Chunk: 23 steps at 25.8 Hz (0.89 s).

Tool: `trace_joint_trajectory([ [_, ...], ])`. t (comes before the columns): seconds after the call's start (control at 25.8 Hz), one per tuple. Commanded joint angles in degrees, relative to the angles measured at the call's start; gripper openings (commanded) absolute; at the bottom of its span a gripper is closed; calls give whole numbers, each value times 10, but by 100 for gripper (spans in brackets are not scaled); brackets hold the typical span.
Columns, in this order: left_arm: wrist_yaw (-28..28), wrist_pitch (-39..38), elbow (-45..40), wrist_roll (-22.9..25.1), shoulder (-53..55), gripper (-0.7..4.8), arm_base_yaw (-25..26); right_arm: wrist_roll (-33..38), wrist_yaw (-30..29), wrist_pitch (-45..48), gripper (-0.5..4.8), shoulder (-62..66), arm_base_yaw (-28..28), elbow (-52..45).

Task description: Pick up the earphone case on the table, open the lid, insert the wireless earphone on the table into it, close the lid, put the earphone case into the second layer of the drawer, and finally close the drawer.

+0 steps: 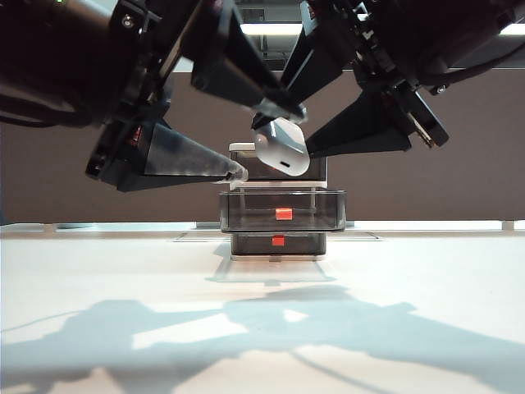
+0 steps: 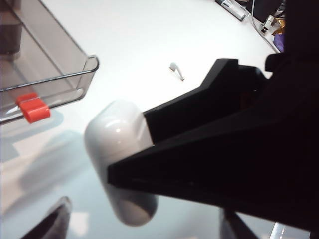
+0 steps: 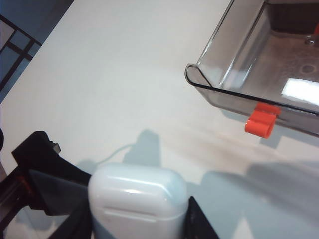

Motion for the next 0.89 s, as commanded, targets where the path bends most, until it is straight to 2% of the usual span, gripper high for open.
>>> trace_joint_trajectory([
  [0.04, 1, 19, 1, -1, -1, 354, -2, 0, -25, 12, 138, 2, 3, 2],
  [0.35, 2, 18, 1, 0, -1, 353, -2, 1, -23, 12, 139, 5, 35, 2],
  [0.89, 1, 18, 1, 1, -1, 339, -1, 1, -39, -14, 138, 5, 37, 2],
])
